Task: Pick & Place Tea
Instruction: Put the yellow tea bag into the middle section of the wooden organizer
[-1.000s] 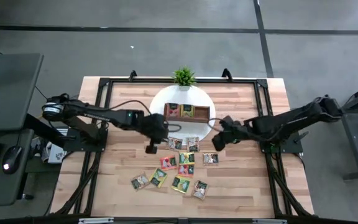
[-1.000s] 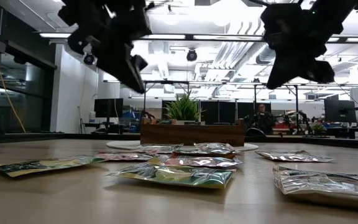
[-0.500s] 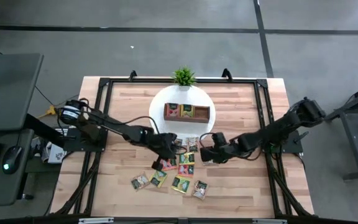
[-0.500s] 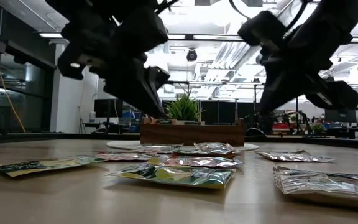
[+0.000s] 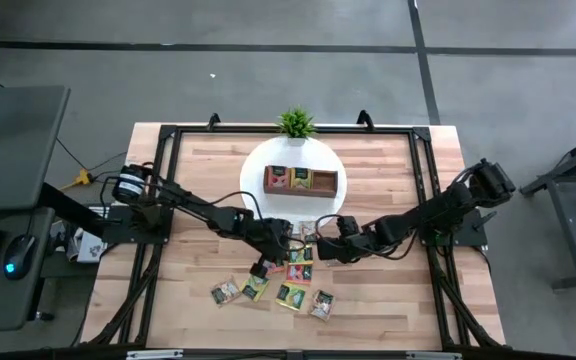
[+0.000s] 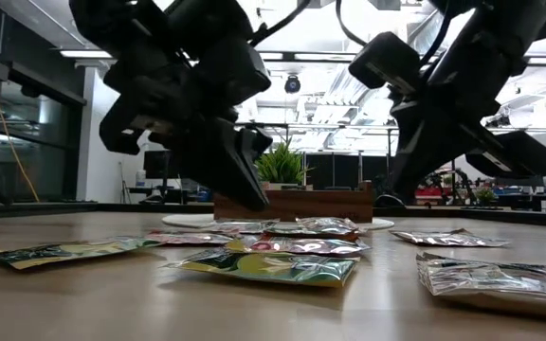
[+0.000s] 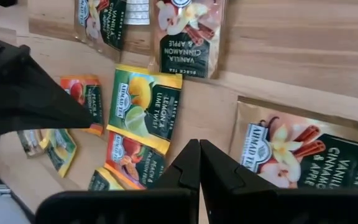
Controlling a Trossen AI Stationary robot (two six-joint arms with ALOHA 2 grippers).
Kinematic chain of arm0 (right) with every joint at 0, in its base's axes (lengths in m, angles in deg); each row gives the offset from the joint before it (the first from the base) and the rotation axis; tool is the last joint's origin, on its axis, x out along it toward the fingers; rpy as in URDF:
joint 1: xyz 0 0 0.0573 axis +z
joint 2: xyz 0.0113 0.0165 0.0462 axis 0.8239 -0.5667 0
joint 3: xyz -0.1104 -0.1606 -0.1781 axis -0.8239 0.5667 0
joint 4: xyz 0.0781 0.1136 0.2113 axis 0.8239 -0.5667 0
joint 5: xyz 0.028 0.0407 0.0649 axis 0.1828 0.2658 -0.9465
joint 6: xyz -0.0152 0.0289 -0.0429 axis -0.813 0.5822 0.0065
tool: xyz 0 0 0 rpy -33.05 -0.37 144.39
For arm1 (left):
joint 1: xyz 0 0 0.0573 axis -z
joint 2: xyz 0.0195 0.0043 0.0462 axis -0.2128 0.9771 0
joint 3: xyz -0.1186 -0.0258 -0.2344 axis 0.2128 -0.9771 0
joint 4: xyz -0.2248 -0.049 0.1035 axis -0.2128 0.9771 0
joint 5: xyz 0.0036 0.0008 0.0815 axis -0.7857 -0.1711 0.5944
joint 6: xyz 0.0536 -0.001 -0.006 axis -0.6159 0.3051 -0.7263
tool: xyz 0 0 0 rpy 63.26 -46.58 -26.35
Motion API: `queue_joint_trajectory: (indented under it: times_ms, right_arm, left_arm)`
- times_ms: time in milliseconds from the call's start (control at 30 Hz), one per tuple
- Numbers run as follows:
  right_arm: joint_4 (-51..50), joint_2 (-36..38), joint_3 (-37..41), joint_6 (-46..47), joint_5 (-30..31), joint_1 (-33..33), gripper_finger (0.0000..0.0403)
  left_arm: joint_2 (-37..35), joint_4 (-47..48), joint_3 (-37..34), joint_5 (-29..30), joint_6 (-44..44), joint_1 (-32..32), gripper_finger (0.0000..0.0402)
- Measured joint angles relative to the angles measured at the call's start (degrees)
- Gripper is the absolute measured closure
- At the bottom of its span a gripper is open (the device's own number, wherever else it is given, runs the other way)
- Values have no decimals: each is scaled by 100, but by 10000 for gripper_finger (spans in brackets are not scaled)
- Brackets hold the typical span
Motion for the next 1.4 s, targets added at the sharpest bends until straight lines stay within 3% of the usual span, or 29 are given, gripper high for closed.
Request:
queue_joint_trajectory:
  times_ms: [500,800,1033,1200,1400]
  right_arm:
    - [61,-3,2,-52,-34,-46,402]
    - [348,-5,9,-53,-136,-45,397]
    - [426,-129,11,-136,-97,-42,316]
    - [670,-461,11,1,-388,-107,252]
    - [1360,-980,11,129,-498,-153,225]
  left_arm:
    - [439,-461,4,496,127,-4,401]
    - [874,-722,42,387,596,-7,401]
    - [1032,-932,28,293,727,-7,401]
    - [1043,-960,24,284,737,-7,401]
    - [1043,-980,15,284,735,-7,401]
